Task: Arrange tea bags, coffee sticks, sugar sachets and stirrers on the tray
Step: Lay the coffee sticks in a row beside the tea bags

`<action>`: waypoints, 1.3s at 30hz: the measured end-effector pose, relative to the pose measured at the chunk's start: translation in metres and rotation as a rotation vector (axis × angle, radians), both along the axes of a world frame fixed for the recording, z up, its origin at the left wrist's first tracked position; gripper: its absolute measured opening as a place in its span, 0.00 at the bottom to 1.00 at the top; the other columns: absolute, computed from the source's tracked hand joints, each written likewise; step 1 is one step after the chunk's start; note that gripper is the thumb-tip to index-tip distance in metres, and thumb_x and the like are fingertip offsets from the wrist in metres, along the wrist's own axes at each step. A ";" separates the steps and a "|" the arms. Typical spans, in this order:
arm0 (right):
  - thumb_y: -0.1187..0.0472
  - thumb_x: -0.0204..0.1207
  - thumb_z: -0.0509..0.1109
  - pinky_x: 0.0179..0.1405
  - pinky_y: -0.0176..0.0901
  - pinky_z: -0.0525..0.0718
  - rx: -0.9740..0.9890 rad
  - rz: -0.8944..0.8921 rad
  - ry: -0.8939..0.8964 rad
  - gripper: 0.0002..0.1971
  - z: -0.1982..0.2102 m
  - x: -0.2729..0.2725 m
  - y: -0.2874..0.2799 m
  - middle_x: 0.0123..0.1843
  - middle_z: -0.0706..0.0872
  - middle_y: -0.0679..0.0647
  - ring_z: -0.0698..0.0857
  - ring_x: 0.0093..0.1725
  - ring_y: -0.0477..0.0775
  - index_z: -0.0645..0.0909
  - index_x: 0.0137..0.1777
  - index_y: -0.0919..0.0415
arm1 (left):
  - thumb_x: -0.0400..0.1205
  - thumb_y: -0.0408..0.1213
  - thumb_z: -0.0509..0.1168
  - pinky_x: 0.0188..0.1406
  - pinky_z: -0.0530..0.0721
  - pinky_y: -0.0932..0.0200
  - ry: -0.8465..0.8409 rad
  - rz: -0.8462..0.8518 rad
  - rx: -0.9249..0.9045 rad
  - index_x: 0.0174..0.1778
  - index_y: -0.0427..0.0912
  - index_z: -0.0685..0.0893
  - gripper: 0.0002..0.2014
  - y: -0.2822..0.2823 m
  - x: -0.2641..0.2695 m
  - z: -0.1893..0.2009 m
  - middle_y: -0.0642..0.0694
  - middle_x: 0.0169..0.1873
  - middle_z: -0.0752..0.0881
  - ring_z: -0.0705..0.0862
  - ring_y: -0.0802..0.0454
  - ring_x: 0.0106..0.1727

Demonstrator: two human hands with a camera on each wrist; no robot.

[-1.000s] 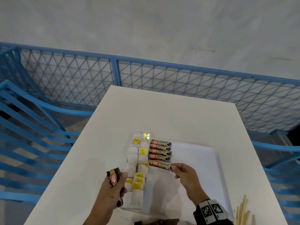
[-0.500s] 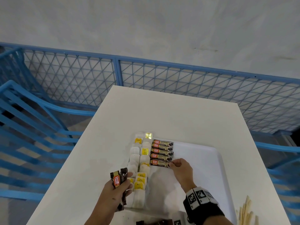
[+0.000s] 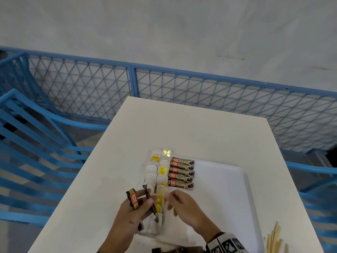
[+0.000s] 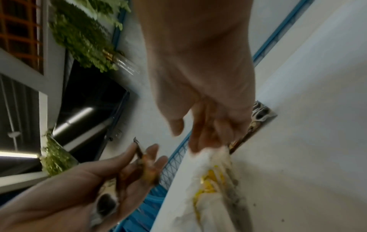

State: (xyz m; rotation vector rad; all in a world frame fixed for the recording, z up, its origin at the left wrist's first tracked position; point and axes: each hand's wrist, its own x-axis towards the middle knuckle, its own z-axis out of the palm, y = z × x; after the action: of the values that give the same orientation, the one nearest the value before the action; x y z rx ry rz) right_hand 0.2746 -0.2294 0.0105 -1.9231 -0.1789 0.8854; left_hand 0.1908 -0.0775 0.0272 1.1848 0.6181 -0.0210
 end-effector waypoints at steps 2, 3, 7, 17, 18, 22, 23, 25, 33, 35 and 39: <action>0.44 0.84 0.54 0.26 0.28 0.72 0.084 0.135 0.178 0.19 0.007 -0.008 0.002 0.40 0.86 0.47 0.80 0.32 0.43 0.80 0.50 0.57 | 0.81 0.24 0.61 0.47 0.88 0.62 -0.034 -0.019 -0.010 0.58 0.37 0.82 0.12 -0.001 0.000 0.001 0.40 0.47 0.92 0.90 0.49 0.49; 0.44 0.84 0.53 0.27 0.30 0.72 0.131 0.155 0.251 0.19 0.009 -0.011 0.002 0.41 0.87 0.48 0.82 0.33 0.44 0.79 0.50 0.57 | 0.81 0.24 0.60 0.49 0.88 0.63 -0.050 -0.028 -0.016 0.59 0.37 0.82 0.12 -0.001 -0.001 0.001 0.41 0.49 0.91 0.90 0.49 0.52; 0.55 0.83 0.61 0.32 0.31 0.77 0.299 0.098 0.322 0.09 0.009 -0.014 -0.002 0.42 0.87 0.51 0.84 0.35 0.45 0.77 0.52 0.60 | 0.82 0.23 0.58 0.48 0.87 0.64 -0.059 -0.032 -0.067 0.59 0.38 0.82 0.14 -0.001 -0.003 0.002 0.42 0.52 0.90 0.88 0.48 0.56; 0.70 0.72 0.73 0.33 0.36 0.81 0.338 -0.212 0.189 0.05 -0.002 0.002 -0.023 0.30 0.82 0.53 0.81 0.29 0.47 0.80 0.44 0.69 | 0.83 0.33 0.61 0.27 0.85 0.66 0.079 -0.049 0.008 0.52 0.38 0.84 0.08 0.001 -0.008 0.009 0.39 0.41 0.87 0.86 0.52 0.28; 0.70 0.72 0.73 0.32 0.35 0.80 0.334 -0.233 0.185 0.06 -0.003 0.004 -0.026 0.31 0.81 0.53 0.79 0.28 0.47 0.80 0.46 0.70 | 0.83 0.33 0.61 0.23 0.82 0.66 0.090 -0.048 0.038 0.52 0.37 0.84 0.08 0.002 -0.008 0.009 0.39 0.39 0.86 0.83 0.53 0.25; 0.70 0.75 0.69 0.37 0.36 0.79 0.428 -0.348 0.233 0.01 -0.007 0.015 -0.035 0.41 0.81 0.59 0.78 0.35 0.48 0.81 0.44 0.67 | 0.83 0.30 0.61 0.17 0.71 0.67 0.126 -0.062 0.147 0.49 0.36 0.85 0.07 0.004 -0.010 0.005 0.39 0.35 0.84 0.75 0.55 0.20; 0.71 0.76 0.67 0.42 0.39 0.82 0.477 -0.394 0.271 0.03 -0.007 0.017 -0.037 0.44 0.84 0.60 0.81 0.40 0.50 0.80 0.43 0.66 | 0.83 0.30 0.61 0.17 0.70 0.67 0.130 -0.065 0.160 0.49 0.36 0.85 0.07 0.004 -0.010 0.004 0.39 0.34 0.83 0.75 0.56 0.19; 0.72 0.79 0.61 0.49 0.51 0.86 0.599 -0.479 0.368 0.05 -0.004 0.022 -0.038 0.48 0.86 0.64 0.86 0.47 0.59 0.78 0.44 0.66 | 0.84 0.29 0.61 0.16 0.69 0.68 0.137 -0.076 0.178 0.49 0.36 0.84 0.07 0.004 -0.009 0.002 0.40 0.33 0.82 0.73 0.58 0.17; 0.56 0.83 0.61 0.43 0.49 0.87 0.332 -0.234 0.208 0.14 -0.005 0.029 -0.034 0.53 0.83 0.60 0.87 0.45 0.56 0.76 0.66 0.48 | 0.82 0.23 0.59 0.11 0.59 0.69 0.223 0.006 0.112 0.51 0.37 0.72 0.06 0.007 -0.009 0.000 0.46 0.20 0.66 0.61 0.58 0.13; 0.55 0.83 0.61 0.44 0.50 0.89 0.222 -0.142 0.147 0.17 -0.015 0.033 -0.032 0.51 0.80 0.56 0.86 0.49 0.58 0.70 0.69 0.40 | 0.79 0.21 0.61 0.11 0.58 0.70 0.262 0.068 0.073 0.51 0.38 0.67 0.12 0.010 -0.008 -0.002 0.45 0.18 0.67 0.61 0.57 0.12; 0.55 0.78 0.69 0.52 0.40 0.84 -0.035 -0.022 -0.153 0.27 -0.031 0.041 -0.027 0.40 0.78 0.50 0.85 0.47 0.56 0.68 0.75 0.44 | 0.78 0.21 0.59 0.09 0.59 0.72 0.305 0.081 0.080 0.57 0.38 0.66 0.15 0.016 -0.016 0.000 0.43 0.14 0.69 0.61 0.55 0.09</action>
State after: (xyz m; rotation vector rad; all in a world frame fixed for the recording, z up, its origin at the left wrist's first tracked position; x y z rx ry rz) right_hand 0.3153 -0.2569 -0.0207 -2.0226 -0.2337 0.7313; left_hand 0.1745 -0.0616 0.0273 1.2438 0.9426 -0.1105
